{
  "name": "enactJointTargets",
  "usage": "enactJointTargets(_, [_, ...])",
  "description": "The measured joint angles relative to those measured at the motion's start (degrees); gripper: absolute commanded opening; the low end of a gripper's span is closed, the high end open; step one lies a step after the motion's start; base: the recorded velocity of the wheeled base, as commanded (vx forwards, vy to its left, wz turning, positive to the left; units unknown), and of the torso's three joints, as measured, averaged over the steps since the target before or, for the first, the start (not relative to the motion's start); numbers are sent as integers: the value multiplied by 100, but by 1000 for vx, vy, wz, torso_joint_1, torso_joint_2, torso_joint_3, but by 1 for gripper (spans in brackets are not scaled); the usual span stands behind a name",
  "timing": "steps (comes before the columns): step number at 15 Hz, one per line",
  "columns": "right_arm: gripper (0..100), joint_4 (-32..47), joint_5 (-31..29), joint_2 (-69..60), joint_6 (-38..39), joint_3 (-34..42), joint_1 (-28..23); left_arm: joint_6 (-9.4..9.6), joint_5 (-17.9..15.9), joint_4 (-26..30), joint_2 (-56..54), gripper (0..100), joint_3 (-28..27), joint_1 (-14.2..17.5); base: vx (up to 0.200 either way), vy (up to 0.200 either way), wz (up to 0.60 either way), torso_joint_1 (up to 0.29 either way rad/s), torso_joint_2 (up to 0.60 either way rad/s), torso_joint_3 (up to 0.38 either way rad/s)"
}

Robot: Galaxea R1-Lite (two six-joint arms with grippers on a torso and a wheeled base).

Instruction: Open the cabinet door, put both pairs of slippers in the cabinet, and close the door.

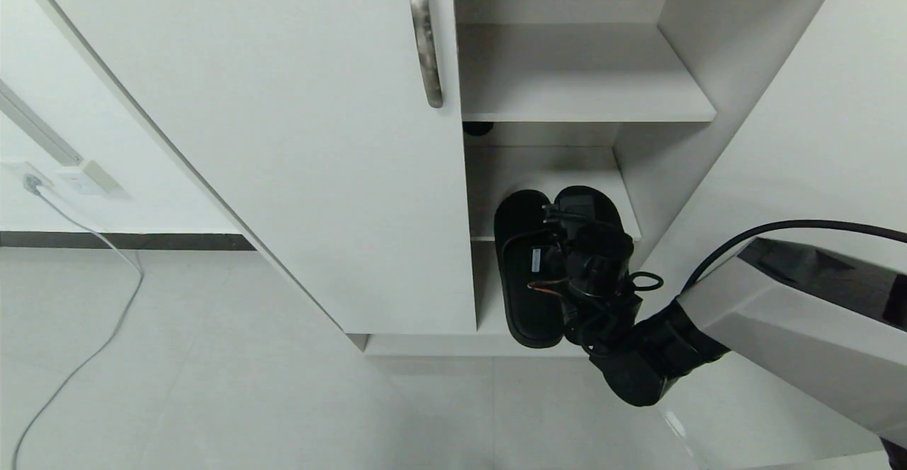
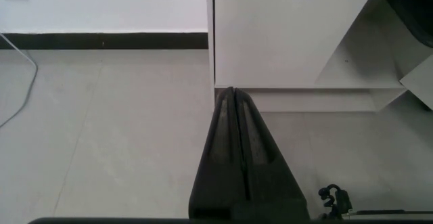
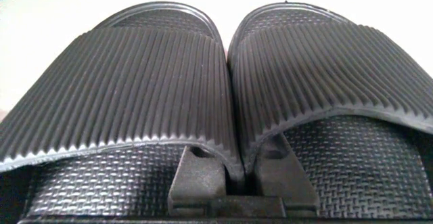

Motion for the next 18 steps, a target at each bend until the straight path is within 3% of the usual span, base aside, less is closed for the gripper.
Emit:
enactJointTargets(4, [0, -2, 11, 69, 4, -121, -40, 2, 2, 0, 0, 0, 0, 5, 150, 0, 0, 2, -2, -1])
enactJointTargets(10, [0, 143, 7, 116, 4, -215, -132, 0, 2, 5, 0, 0, 0, -2, 0, 0, 0, 0, 0, 0])
enactJointTargets(18, [0, 1257, 132, 202, 11, -1403, -357, -9, 5, 2, 0, 0, 0, 0, 0, 0, 0, 0, 0, 0])
